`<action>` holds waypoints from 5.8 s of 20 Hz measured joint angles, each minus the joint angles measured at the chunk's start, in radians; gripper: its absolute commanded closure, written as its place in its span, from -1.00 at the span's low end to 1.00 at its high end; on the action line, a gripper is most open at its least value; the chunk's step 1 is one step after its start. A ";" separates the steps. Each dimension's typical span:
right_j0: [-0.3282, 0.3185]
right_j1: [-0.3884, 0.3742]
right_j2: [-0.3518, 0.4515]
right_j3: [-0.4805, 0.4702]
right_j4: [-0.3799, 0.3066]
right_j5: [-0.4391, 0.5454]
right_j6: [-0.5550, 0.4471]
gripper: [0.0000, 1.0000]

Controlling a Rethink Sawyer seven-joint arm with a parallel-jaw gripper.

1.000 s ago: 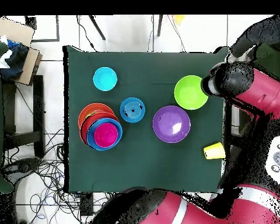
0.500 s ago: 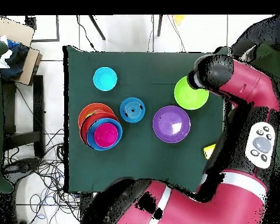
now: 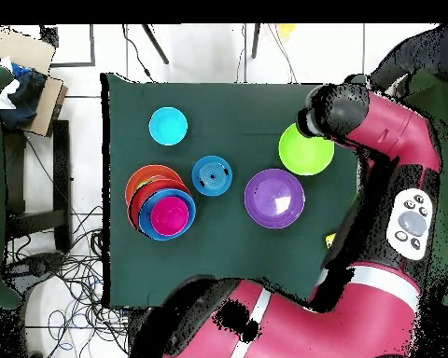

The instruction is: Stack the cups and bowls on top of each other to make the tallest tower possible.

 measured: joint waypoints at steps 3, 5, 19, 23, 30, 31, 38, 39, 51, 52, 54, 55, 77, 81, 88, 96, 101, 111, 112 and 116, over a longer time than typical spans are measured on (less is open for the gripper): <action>0.006 0.014 0.000 -0.019 0.014 0.000 0.000 -1.00; 0.014 0.026 0.000 -0.031 0.027 0.000 0.000 -1.00; 0.066 0.104 -0.004 -0.143 0.102 0.090 0.000 -1.00; 0.079 0.129 -0.018 -0.181 0.124 0.116 0.001 -1.00; 0.102 0.186 -0.049 -0.280 0.172 0.168 0.011 -1.00; 0.104 0.193 -0.053 -0.291 0.177 0.171 0.014 -1.00; 0.126 0.259 -0.098 -0.401 0.239 0.214 0.067 -1.00; 0.129 0.267 -0.104 -0.415 0.248 0.220 0.075 -1.00; 0.154 0.296 -0.150 -0.457 0.302 0.233 0.120 -1.00; 0.154 0.296 -0.153 -0.457 0.302 0.233 0.120 -1.00; 0.154 0.296 -0.157 -0.457 0.303 0.233 0.120 -1.00; 0.154 0.296 -0.157 -0.457 0.304 0.233 0.120 -1.00; 0.153 0.168 -0.157 -0.228 0.300 0.164 0.120 -1.00; 0.153 0.159 -0.157 -0.209 0.299 0.138 0.120 -1.00; 0.153 0.162 -0.157 -0.198 0.295 0.108 0.120 -1.00; 0.153 0.168 -0.157 -0.193 0.265 0.031 0.120 -1.00; 0.152 0.170 -0.157 -0.178 0.238 -0.037 0.120 -1.00; 0.148 0.170 -0.157 -0.156 0.219 -0.085 0.120 -1.00; 0.147 0.170 -0.157 -0.151 0.218 -0.092 0.120 -1.00; 0.137 0.170 -0.154 -0.134 0.204 -0.133 0.120 -1.00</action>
